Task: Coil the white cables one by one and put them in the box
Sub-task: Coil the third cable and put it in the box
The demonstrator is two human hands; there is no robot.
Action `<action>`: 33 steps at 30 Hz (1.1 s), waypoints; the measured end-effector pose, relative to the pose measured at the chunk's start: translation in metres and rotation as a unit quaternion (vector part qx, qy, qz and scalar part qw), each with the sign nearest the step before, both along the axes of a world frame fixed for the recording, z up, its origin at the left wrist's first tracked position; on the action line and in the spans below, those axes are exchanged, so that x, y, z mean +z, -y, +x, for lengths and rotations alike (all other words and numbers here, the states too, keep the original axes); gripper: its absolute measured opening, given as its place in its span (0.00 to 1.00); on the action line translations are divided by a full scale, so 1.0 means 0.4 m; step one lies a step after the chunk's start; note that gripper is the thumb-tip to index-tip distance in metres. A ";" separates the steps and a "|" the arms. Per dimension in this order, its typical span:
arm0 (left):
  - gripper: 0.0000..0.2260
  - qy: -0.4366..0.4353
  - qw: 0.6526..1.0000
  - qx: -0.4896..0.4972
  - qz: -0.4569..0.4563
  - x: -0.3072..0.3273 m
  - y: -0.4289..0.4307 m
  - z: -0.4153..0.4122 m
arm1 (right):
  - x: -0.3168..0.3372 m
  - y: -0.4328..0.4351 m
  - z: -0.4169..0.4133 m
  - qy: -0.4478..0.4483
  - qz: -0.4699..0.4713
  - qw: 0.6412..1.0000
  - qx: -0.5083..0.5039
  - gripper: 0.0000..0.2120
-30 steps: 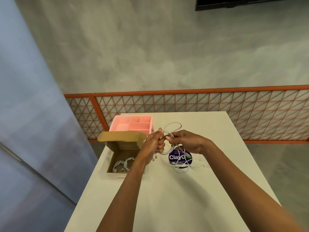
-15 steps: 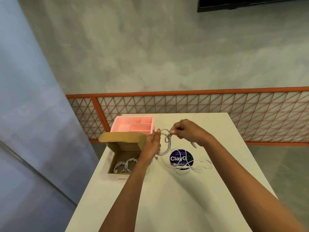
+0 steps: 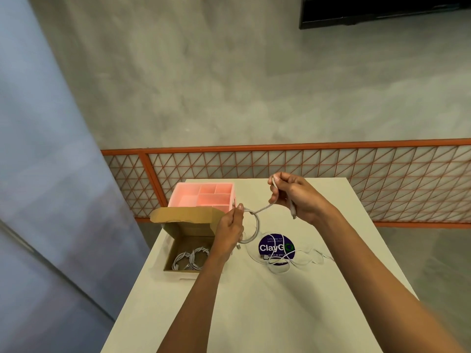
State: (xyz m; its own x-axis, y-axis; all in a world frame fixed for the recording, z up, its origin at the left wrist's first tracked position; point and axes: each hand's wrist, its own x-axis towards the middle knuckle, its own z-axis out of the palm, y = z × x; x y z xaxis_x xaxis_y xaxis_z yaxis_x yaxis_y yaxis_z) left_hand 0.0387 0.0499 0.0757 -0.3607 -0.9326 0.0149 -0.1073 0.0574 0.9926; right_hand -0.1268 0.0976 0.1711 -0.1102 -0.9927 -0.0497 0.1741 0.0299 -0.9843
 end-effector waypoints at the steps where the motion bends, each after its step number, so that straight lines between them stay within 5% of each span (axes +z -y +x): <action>1: 0.14 -0.012 1.000 0.001 0.006 0.007 0.000 -0.002 | -0.002 0.002 -0.001 0.008 0.005 1.000 -0.014 0.13; 4: 0.17 -0.038 0.999 0.004 0.031 0.024 0.001 -0.008 | -0.011 0.006 -0.001 -0.060 0.023 0.997 -0.053 0.13; 9: 0.18 -0.070 0.995 0.011 0.065 0.043 -0.002 -0.017 | -0.044 0.000 0.006 -0.382 0.052 0.923 0.002 0.16; 15: 0.17 -0.058 0.996 0.032 0.066 0.044 -0.003 -0.020 | -0.057 0.011 0.039 -0.488 0.060 0.871 -0.005 0.11; 23: 0.18 0.034 0.996 0.057 -0.061 0.033 -0.008 -0.033 | -0.048 0.019 0.073 -0.521 0.051 0.851 0.036 0.12; 33: 0.16 -0.067 0.998 -0.020 0.007 0.047 -0.011 -0.009 | 0.001 -0.010 -0.008 -0.396 0.014 0.912 0.105 0.04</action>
